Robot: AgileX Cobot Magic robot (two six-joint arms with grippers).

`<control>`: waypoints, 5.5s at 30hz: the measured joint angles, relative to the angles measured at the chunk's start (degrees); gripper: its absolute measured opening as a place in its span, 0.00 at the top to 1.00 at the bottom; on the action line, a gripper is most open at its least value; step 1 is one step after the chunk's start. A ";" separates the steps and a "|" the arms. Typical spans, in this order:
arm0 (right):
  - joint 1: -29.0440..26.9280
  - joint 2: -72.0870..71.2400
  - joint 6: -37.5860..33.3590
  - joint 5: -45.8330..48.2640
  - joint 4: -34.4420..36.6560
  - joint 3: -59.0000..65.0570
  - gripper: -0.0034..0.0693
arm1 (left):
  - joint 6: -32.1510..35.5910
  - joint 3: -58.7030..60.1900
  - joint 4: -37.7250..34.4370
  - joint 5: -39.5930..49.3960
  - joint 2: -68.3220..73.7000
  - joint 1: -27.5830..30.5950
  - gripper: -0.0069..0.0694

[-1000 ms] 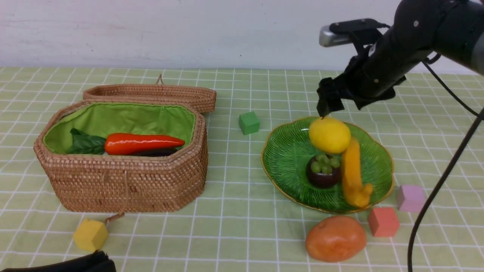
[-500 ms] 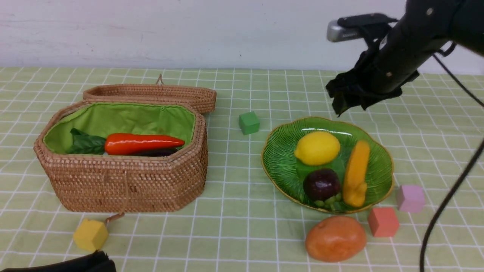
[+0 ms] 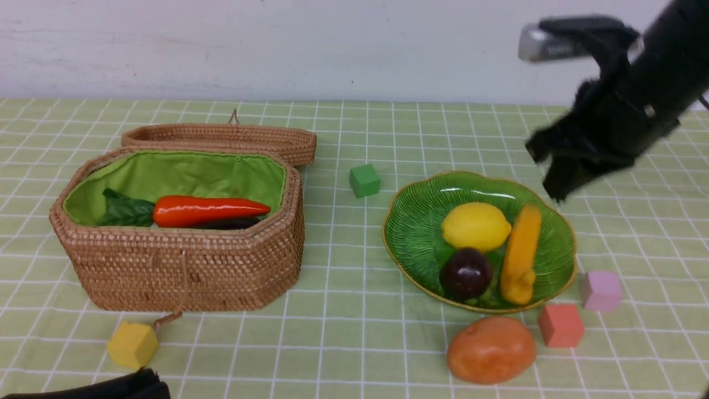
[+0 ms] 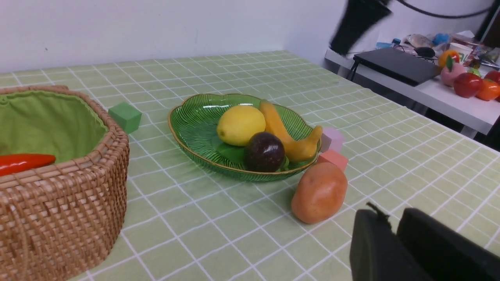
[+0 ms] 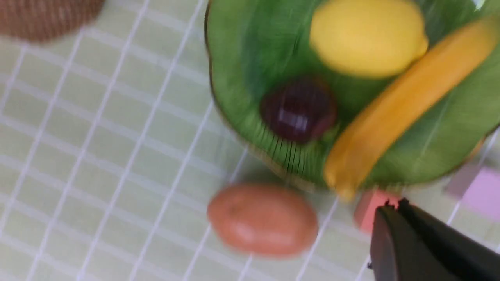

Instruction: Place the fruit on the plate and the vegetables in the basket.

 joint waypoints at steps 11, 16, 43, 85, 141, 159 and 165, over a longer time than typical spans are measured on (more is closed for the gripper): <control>15.40 -7.63 -26.90 -9.51 -4.21 21.87 0.48 | 0.00 0.00 0.16 0.17 0.00 0.00 0.80; 15.65 -4.73 -35.22 -18.03 -8.76 24.96 0.07 | 0.00 0.00 0.15 0.17 0.00 0.00 0.80; 15.60 5.13 -38.72 -20.58 -7.32 25.06 0.23 | 0.00 0.00 0.15 0.17 0.00 0.00 0.80; 15.65 8.84 -38.72 -18.92 -0.26 25.44 0.18 | 0.00 0.00 0.15 0.23 0.00 0.00 0.78; 22.64 35.48 -40.92 -35.69 20.27 -35.57 0.06 | 0.00 0.00 0.17 0.01 0.00 0.00 0.77; 22.64 11.16 0.35 1.26 -4.56 -33.88 0.98 | 0.00 0.00 0.22 -4.41 0.00 0.00 0.76; 22.64 1.16 6.27 1.23 -4.81 -21.66 0.97 | 0.00 0.00 0.17 -5.72 0.00 0.00 0.76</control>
